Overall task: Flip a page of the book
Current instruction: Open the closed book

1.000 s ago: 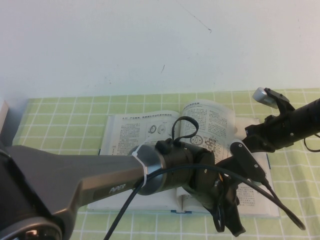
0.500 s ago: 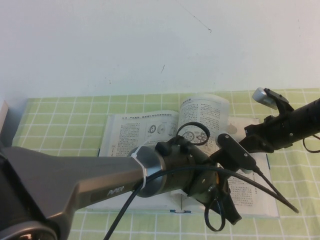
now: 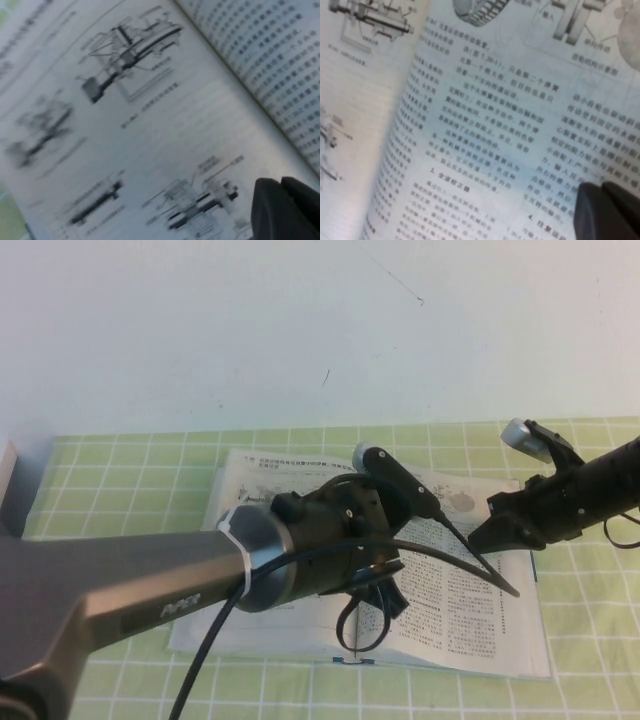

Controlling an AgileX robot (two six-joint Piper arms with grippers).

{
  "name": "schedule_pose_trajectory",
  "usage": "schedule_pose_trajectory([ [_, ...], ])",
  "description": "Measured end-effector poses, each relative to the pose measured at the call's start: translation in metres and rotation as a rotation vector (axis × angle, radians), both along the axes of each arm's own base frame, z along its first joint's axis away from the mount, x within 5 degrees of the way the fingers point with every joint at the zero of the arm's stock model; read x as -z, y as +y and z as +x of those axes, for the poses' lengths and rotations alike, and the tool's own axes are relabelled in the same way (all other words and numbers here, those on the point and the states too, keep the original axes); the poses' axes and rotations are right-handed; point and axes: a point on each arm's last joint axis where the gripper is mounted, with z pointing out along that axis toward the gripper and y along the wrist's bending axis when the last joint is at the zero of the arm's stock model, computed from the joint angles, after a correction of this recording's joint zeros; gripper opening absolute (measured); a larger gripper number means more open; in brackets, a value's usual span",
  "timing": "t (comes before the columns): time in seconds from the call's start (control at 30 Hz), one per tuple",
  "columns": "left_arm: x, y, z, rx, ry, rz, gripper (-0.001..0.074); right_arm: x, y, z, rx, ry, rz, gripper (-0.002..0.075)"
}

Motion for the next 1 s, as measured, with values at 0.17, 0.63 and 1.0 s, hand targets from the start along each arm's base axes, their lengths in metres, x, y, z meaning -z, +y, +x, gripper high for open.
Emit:
schedule_pose_trajectory([
  [0.17,-0.016,0.009,-0.002,-0.050,-0.019,0.017,-0.0004,0.000,0.000,-0.001,-0.010,0.002,-0.006,-0.0001],
  [0.63,0.022,-0.007,0.000,-0.034,0.068,-0.051,-0.0003,-0.052,-0.017,-0.011,-0.095,-0.121,-0.180,-0.0001],
  [1.0,0.034,-0.017,-0.005,0.015,0.184,-0.138,-0.0004,-0.099,-0.019,-0.020,-0.101,-0.231,-0.214,-0.0001],
])
